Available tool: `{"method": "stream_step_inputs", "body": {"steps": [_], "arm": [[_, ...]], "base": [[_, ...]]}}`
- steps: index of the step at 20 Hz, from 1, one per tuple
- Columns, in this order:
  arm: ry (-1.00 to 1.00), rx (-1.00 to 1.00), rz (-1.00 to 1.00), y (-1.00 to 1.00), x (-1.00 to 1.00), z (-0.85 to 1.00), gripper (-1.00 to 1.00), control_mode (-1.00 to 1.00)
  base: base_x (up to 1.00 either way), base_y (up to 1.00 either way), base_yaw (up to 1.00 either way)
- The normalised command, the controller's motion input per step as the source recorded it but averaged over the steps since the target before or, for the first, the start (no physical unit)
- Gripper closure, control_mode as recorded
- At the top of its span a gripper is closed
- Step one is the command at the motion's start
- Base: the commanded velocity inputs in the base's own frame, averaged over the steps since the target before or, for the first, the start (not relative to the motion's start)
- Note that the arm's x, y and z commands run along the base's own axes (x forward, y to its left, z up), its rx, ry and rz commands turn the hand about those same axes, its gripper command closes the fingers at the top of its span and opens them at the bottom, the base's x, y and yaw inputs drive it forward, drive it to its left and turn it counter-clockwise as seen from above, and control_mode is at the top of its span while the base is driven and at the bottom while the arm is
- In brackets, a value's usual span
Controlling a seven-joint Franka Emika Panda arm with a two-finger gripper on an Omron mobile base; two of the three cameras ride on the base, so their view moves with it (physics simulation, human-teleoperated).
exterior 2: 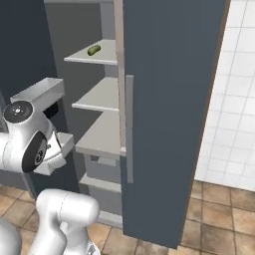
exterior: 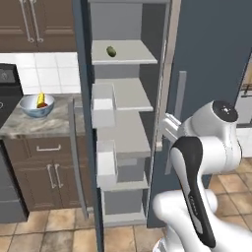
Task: Take the corn, cucumber, and mango from the freezer and place them in the bowl on the counter.
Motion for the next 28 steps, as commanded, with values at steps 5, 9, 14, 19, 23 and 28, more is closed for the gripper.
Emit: {"method": "stream_step_inputs", "body": {"steps": [5,9,14,19,23,28], "arm": [[0.0,0.0,0.0,0.0,0.0,0.0,-1.0,1.0],[0.0,0.0,0.0,0.0,0.0,0.0,-1.0,1.0],[0.0,0.0,0.0,0.0,0.0,0.0,-1.0,1.0],[0.0,0.0,0.0,0.0,0.0,0.0,-1.0,1.0],[-0.25,-0.13,0.22,0.0,0.05,0.7,-1.0,-1.0],[-0.4,-0.35,0.28,0.0,-0.04,1.0,-1.0,-1.0]], "base": [[1.0,-0.22,-0.03],[0.94,-0.2,0.01],[0.64,0.0,0.2],[0.52,0.0,0.28],[0.0,0.0,0.0],[0.0,0.0,0.0]]}}
